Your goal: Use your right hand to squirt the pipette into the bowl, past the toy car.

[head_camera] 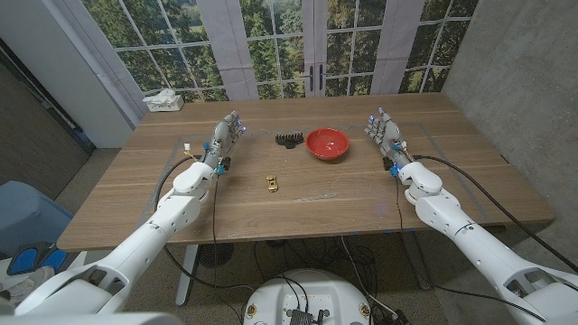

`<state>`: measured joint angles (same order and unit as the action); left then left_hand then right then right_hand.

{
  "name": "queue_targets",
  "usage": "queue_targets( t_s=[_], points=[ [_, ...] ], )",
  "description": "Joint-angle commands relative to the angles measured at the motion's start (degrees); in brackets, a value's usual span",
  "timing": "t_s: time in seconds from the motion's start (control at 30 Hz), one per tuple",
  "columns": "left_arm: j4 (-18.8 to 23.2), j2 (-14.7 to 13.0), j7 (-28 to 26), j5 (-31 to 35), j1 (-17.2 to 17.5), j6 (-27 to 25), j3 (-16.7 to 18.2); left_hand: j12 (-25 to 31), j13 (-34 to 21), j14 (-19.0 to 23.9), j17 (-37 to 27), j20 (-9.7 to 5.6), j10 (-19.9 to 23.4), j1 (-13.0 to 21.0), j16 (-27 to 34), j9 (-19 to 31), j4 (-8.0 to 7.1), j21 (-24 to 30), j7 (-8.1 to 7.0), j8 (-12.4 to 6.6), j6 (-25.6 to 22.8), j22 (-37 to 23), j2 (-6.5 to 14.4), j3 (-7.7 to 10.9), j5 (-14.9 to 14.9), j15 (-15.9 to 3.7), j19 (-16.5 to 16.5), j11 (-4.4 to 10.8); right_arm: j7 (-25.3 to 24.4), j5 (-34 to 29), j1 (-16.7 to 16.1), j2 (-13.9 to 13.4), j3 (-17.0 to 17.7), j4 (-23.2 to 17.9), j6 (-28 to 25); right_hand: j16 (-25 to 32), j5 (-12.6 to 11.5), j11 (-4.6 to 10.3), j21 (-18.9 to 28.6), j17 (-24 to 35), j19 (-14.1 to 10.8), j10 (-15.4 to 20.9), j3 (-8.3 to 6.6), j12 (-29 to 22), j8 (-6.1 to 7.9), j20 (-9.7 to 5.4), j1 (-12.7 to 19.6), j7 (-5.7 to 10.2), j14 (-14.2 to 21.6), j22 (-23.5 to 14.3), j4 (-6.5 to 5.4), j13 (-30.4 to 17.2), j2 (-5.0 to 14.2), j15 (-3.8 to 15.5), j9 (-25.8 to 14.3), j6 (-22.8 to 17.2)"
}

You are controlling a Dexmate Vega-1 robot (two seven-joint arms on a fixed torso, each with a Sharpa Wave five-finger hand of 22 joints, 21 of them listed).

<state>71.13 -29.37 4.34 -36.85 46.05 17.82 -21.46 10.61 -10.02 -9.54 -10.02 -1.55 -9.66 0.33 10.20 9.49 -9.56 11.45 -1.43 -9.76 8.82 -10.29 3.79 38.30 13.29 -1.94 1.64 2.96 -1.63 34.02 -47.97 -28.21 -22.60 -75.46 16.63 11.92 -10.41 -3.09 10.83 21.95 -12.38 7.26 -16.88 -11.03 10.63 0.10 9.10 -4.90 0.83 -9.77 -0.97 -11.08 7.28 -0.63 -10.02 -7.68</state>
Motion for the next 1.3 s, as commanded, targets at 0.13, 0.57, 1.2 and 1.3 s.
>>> queue_targets(
  t_s=[0.13,0.57,1.2,1.3],
  points=[
    [-2.5,-0.1,2.0,0.6,-1.6,0.9,-0.4,0.4,-0.2,-2.3,-0.3,-0.07,-3.2,0.1,0.2,0.2,-0.05,0.2,0.08,-0.39,0.5,-0.1,5.2,0.3,0.3,-0.35,0.5,0.1,-7.2,-7.7,-0.7,0.1,-0.9,-1.6,3.5,0.4,-0.4,-0.15,0.5,-0.1,-0.7,1.2,-0.32,-0.6,0.56,-0.19,0.5,0.2,1.2,-0.2,0.33,-0.1,-0.55,0.3,-0.2,-1.3],
    [-2.6,-0.3,2.2,0.6,-1.9,0.1,-0.6,0.4,-0.2,-2.3,-0.2,0.04,-3.3,0.2,0.2,0.2,0.07,0.2,0.02,-0.41,0.6,-0.1,5.1,0.18,0.4,-0.28,0.6,0.13,-10.5,-9.4,-1.6,0.6,-0.6,-2.4,3.2,1.0,-0.2,-0.39,1.2,-1.4,-3.0,4.1,-1.61,-1.2,1.22,2.39,2.9,-0.27,4.0,-0.3,2.76,0.0,-0.05,-1.68,-0.3,-4.3],
    [-6.3,1.1,5.3,0.2,-4.4,0.5,-1.5,0.7,-0.2,-1.7,-0.1,0.99,-2.5,0.4,0.4,0.3,0.46,0.5,0.01,-0.71,-0.3,0.0,4.8,0.0,0.5,-0.13,-0.3,-0.03,-18.9,-20.3,-3.9,-3.7,-1.3,-10.8,-3.0,2.6,-1.0,0.31,1.8,-2.2,-5.7,5.9,-4.2,-1.1,1.55,6.5,8.5,2.39,8.7,-0.6,8.45,-0.2,-0.59,-1.84,-0.4,-7.2],
    [-6.2,1.2,5.5,0.2,-4.5,0.5,-1.6,0.7,-0.2,-1.4,-0.1,1.21,-2.4,0.4,0.4,0.3,0.52,0.6,-0.01,-0.73,-0.4,0.0,4.7,-0.04,0.5,0.21,-0.4,0.05,-19.3,-21.4,-4.4,-4.8,-1.3,-12.5,-4.5,2.7,-1.0,0.32,1.8,-2.2,-5.8,5.9,-4.3,-1.1,1.52,6.49,8.7,2.42,8.9,-0.6,8.64,-0.2,-0.57,-1.73,-0.4,-7.2]
  ],
)
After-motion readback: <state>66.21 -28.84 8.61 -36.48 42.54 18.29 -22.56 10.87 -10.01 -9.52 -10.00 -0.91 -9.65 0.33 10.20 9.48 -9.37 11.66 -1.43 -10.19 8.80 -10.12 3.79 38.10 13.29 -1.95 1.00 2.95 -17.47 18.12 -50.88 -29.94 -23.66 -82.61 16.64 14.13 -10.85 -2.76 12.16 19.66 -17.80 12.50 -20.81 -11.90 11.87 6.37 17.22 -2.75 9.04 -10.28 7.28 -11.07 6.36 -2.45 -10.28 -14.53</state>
